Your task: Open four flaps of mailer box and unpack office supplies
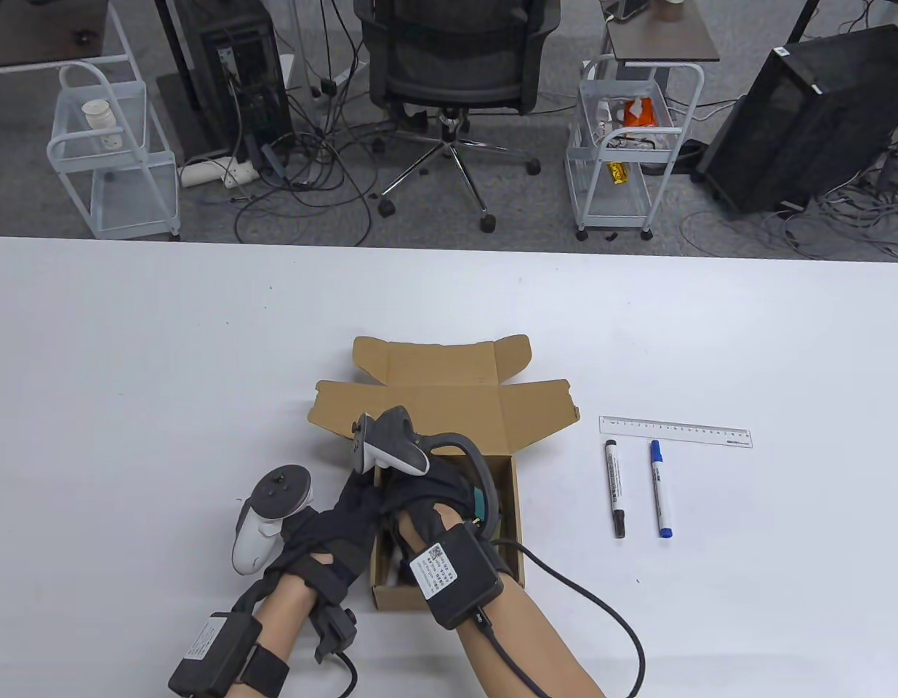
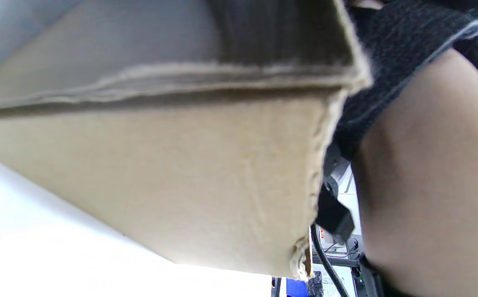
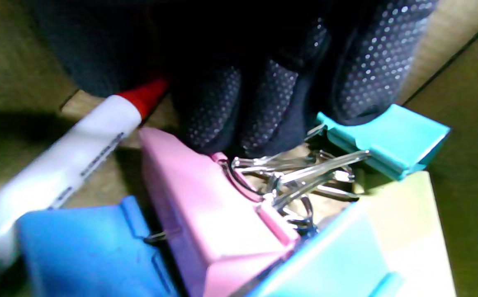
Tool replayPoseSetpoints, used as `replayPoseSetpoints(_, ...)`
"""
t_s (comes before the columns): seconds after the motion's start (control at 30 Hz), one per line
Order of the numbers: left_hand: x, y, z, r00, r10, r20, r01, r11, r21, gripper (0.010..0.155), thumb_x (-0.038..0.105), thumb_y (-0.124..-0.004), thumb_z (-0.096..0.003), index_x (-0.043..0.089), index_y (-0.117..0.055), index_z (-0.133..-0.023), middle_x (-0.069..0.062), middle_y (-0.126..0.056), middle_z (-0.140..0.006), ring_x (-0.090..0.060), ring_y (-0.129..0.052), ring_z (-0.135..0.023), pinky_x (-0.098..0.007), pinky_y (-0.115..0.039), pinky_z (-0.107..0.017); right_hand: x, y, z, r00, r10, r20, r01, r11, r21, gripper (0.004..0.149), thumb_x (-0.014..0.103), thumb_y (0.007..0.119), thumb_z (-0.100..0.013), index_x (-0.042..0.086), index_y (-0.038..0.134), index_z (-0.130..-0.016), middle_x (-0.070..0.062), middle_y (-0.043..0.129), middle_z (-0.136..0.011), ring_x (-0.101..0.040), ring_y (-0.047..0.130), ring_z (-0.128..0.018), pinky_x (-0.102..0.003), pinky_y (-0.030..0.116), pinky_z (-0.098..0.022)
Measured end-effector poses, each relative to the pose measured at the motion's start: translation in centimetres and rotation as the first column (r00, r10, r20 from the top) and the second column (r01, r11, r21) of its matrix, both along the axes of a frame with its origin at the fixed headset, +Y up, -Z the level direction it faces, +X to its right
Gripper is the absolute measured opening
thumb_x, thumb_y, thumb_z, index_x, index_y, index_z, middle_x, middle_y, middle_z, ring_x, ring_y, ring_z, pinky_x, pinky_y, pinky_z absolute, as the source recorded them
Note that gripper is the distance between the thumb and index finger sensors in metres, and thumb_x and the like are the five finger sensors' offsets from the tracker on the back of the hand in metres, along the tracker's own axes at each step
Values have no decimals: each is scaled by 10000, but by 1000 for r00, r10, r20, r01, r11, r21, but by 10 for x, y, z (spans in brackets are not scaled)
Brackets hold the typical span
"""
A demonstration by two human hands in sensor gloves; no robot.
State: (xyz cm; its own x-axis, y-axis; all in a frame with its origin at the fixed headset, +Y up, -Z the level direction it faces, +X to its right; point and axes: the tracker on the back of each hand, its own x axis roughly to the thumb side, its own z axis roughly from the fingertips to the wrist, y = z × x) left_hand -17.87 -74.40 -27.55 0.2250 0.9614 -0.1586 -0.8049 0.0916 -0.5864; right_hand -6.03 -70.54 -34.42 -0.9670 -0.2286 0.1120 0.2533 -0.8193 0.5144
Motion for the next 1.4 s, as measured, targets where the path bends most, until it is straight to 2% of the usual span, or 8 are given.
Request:
replayPoseSetpoints(0.27,-1,0,1,1000,2,-8,-2,1000,-1,807,513,-397,-585,112,68,-1109,-290,59,-1191,-546,-41,-1111,-636,-336,-796,2,-1,2,994,-55,96,57,998,-16,568,518,858,-525,97,831,-907,0,1035,-706,-262,1031,-639,-531,876,-553)
replayPoseSetpoints(0.5,0,0,1,1000,-2,-10,2,1000,-1,806,514,-391,-585,113,73,-1107,-289,63,-1190,-546,-36,-1110,-635,-329,-795,6,-2,4,987,-59,150,56,998,22,545,538,860,-520,136,833,-886,30,1038,-680,-234,1033,-626,-522,873,-564)
replayPoseSetpoints(0.67,-1,-1,1,1000,6,-19,-6,1000,-6,802,511,-379,-581,109,66,-1113,-288,61,-1193,-541,-37,-1113,-634,-331,-795,11,-3,5,958,-146,247,141,989,39,518,475,903,-533,101,833,-884,0,1034,-670,-275,1010,-621,-555,841,-584)
replayPoseSetpoints(0.87,0,0,1,1000,-8,-16,8,1000,-5,812,521,-388,-584,106,68,-1113,-287,57,-1197,-540,-38,-1114,-631,-331,-799,22,-3,7,907,-274,320,273,961,48,537,474,901,-529,91,823,-898,-1,1020,-669,-267,988,-637,-559,809,-599)
replayPoseSetpoints(0.97,0,3,1,999,-46,-8,46,999,5,822,524,-396,-592,93,78,-1107,-300,49,-1195,-557,-48,-1110,-645,-335,-793,26,-1,8,879,-333,341,346,938,25,518,454,872,-547,111,796,-928,-5,1003,-720,-281,973,-700,-540,790,-615)
replayPoseSetpoints(1.1,0,3,0,999,-42,-7,42,999,5,813,521,-394,-591,100,66,-1113,-301,49,-1195,-558,-47,-1109,-645,-334,-792,28,11,13,859,-387,334,396,917,45,476,408,864,-559,131,791,-939,-30,1032,-796,-287,1023,-731,-575,822,-600)
replayPoseSetpoints(1.2,3,3,1,999,-49,1,49,999,11,809,518,-390,-590,101,62,-1115,-302,48,-1195,-562,-38,-1105,-646,-322,-789,32,12,15,858,-396,328,400,915,58,473,407,865,-555,133,794,-934,-42,1035,-815,-292,1033,-740,-571,830,-600)
replayPoseSetpoints(1.4,7,4,2,998,-57,13,56,998,16,802,513,-382,-590,102,63,-1115,-304,48,-1194,-568,-33,-1100,-647,-305,-784,43,18,19,812,-474,341,479,875,75,466,391,872,-552,136,788,-933,-49,1026,-830,-294,1029,-744,-571,827,-601)
